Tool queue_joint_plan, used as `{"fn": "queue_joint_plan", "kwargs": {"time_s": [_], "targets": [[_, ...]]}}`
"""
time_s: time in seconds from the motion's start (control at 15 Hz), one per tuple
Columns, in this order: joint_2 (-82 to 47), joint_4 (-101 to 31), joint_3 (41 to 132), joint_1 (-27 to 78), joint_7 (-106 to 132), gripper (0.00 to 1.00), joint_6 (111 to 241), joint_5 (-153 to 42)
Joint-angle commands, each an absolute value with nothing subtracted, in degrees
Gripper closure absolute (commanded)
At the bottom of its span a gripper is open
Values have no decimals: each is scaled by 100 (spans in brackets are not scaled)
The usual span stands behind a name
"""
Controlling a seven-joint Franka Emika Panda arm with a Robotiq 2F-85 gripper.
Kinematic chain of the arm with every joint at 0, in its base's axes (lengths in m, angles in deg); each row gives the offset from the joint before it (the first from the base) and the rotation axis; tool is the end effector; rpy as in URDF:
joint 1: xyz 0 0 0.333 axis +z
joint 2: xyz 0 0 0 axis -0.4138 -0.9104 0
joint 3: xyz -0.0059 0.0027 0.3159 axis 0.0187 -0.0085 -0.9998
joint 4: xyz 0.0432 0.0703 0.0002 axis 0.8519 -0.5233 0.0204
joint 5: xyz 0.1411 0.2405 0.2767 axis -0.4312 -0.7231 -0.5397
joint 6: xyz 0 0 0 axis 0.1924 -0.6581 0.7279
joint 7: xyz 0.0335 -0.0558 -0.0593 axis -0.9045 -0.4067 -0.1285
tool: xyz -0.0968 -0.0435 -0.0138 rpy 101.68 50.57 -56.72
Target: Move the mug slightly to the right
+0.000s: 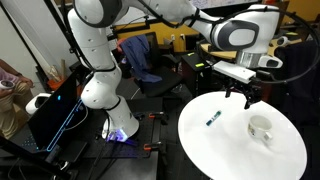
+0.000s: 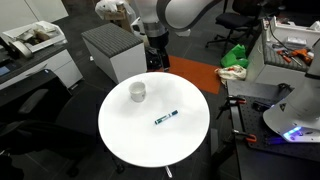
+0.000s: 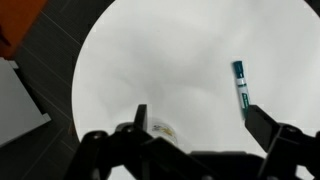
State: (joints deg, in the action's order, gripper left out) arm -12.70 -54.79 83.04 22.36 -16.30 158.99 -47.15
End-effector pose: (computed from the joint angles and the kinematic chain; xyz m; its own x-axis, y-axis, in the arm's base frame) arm 0.5853 -0.0333 0.3664 0.8723 0.4590 -0.1688 0.4786 -0.8720 0.1024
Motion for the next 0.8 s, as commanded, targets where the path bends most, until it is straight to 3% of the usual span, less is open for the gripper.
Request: {"fn": "queue_joint_plan", "kwargs": {"time_s": [0.0,0.73], "targets": [[-1342,-5271,8256,2203,-2584,0,15552,-4406],[-1300,-5434,8326,2174,-2948,0,15874,-4170]]}}
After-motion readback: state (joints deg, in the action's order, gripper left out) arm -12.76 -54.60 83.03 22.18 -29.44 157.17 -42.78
